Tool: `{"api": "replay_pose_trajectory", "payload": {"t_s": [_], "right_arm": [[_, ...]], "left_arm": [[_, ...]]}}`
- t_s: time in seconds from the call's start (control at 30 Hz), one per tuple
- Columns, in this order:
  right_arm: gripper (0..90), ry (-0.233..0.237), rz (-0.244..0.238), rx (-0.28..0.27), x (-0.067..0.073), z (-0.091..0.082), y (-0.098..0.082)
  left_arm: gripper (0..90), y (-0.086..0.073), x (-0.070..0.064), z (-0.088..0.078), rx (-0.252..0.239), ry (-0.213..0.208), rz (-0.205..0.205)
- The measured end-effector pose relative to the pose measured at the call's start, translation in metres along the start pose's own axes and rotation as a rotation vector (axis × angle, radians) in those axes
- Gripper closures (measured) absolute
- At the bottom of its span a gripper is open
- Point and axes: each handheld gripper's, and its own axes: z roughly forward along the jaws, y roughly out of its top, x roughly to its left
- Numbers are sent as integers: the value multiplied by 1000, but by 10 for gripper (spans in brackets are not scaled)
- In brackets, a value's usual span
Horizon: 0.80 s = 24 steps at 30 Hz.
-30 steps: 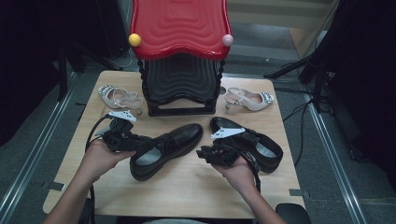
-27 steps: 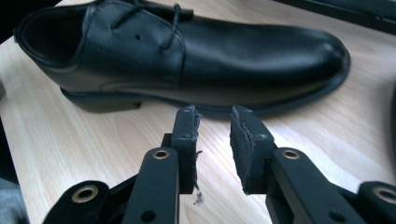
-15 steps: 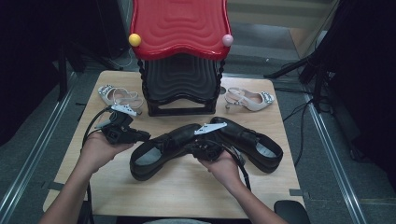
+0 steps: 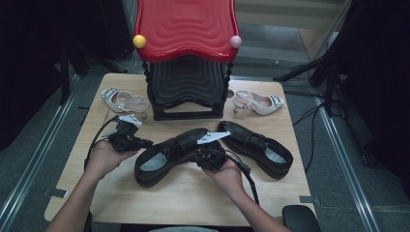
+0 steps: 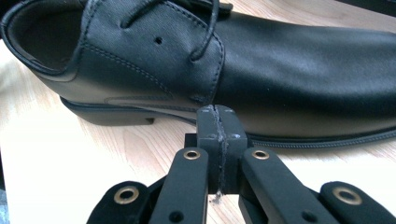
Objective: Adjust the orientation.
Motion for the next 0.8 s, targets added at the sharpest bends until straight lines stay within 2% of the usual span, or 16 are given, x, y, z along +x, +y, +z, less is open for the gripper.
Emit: {"api": "replay_pose_trajectory", "payload": {"t_s": [0.17,0.27,0.33,0.43,0.57,0.7,0.8], "right_arm": [[900,9,8,-3,1,5,0],[900,6,12,-6,1,6,0],[900,3,10,-5,1,6,0],[900,4,12,-4,1,6,0],[900,4,8,0,0,6,0],[900,1,23,2,-2,5,1],[900,8,37,2,-5,4,1]], "left_arm": [[900,-1,3,12,17,-7,-2],[900,-2,5,13,12,-22,-4],[900,-4,7,14,1,-41,-23],[900,-5,7,15,-11,-44,-53],[900,-5,4,14,-17,-40,-53],[900,-6,2,15,-13,-57,-49],[900,-6,0,15,-10,-55,-40]]}}
